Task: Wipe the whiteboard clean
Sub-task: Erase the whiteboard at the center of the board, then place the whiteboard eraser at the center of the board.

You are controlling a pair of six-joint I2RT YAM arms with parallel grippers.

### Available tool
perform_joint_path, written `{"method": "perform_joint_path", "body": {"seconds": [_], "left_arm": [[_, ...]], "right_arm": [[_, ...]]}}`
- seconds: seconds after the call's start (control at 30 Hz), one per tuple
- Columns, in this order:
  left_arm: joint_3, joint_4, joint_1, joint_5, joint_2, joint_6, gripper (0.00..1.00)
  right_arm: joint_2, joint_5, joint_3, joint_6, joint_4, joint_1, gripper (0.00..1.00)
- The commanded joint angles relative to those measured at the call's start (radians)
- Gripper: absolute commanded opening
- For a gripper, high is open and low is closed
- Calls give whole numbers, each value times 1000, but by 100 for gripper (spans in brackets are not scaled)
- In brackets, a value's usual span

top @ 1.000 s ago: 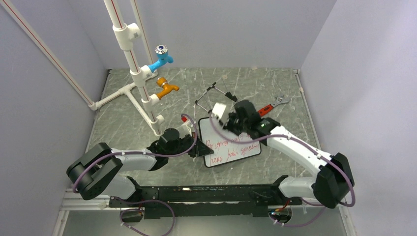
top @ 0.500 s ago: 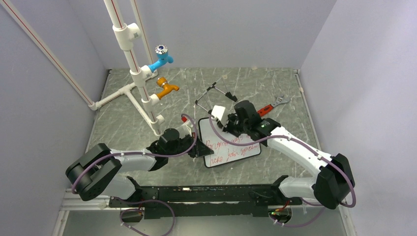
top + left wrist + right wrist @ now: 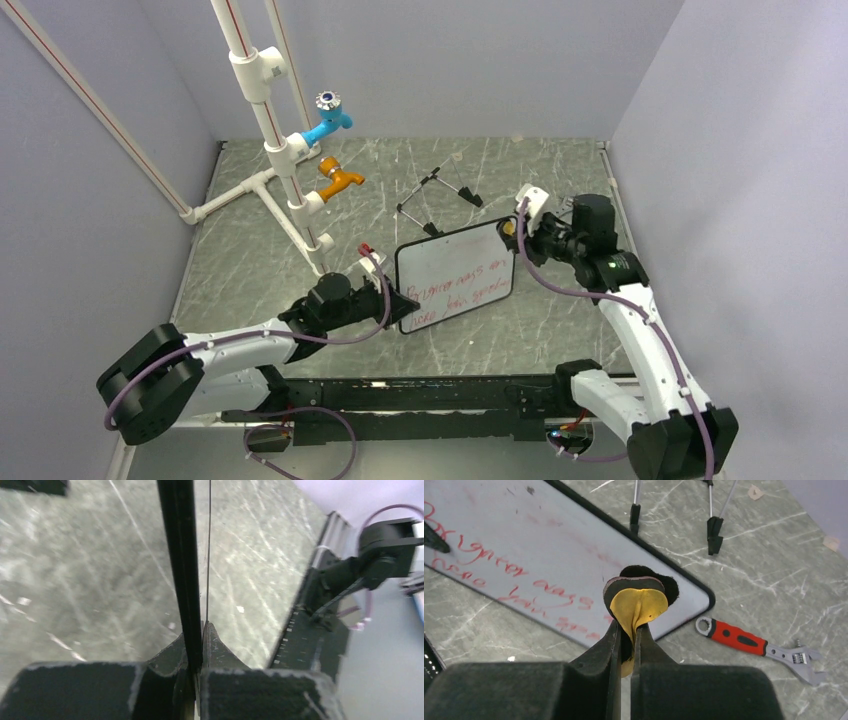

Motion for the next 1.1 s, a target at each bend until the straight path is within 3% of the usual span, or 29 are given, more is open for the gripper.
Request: {"method": "perform_joint_path", "body": {"seconds": [0.0, 0.27, 0.5, 0.73, 0.9, 1.07], "left_arm": [[-35, 66, 1, -160, -33, 299, 0], [-112, 228, -15, -194, 85, 439, 0], [-150, 431, -53, -229, 282, 479, 1], [-185, 673, -57, -237, 452, 454, 21], [-200, 726, -69, -253, 431, 452, 29], [-168, 585, -80, -277, 270, 488, 31]], "right_arm": [[-25, -163, 32, 2, -67, -91, 0], [-7, -105, 12, 78, -35, -233, 0], [11, -119, 1, 86, -31, -249, 0], [22, -133, -4, 79, -36, -249, 0], [26, -139, -4, 73, -42, -250, 0], [25, -141, -5, 70, -46, -249, 0]]}}
